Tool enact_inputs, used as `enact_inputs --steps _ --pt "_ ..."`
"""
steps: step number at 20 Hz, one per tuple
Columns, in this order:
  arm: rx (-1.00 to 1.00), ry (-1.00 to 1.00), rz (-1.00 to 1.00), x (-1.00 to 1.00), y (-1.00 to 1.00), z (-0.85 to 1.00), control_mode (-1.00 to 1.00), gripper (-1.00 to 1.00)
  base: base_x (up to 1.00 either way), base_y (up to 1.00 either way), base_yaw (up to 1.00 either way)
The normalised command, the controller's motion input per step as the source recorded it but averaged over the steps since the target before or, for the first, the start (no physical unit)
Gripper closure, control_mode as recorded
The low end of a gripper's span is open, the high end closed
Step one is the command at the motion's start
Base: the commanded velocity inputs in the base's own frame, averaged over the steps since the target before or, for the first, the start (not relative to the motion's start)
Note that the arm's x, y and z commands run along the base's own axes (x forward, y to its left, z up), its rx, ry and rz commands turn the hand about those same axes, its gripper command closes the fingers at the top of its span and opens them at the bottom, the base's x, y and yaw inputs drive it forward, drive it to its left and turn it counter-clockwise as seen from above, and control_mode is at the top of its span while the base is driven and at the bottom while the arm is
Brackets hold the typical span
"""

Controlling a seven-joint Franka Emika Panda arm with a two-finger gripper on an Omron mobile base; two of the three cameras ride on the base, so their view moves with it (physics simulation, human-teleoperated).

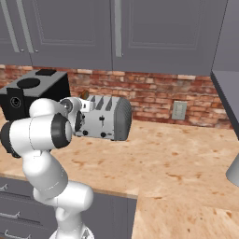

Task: Start the toaster. Once the lever pops up, take the bread to the plate on the dining counter.

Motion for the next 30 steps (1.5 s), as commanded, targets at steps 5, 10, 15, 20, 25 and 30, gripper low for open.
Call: enact_inputs --steps 5,10,15,20,25,30 --pt "0.0 0.0 0.0 0.0 0.0 0.0 -1.0 -1.0 0.0 0.0 0.0" --pt "0.0 0.0 0.0 0.0 0.0 0.0 -1.0 -1.0 0.0 0.0 0.0" --pt "0.0 0.0 0.0 0.02 0.0 0.0 -1.0 -1.0 0.0 0.0 0.0" --pt "0.0 0.0 0.0 0.06 0.0 0.0 -1.0 -1.0 0.0 0.0 0.0" --pt "0.0 0.0 0.0 0.13 0.0 0.0 -1.0 -1.0 0.0 0.0 0.0" --pt "0.0 0.0 0.0 0.14 0.0 0.0 -1.0 -1.0 0.0 0.0 0.0"
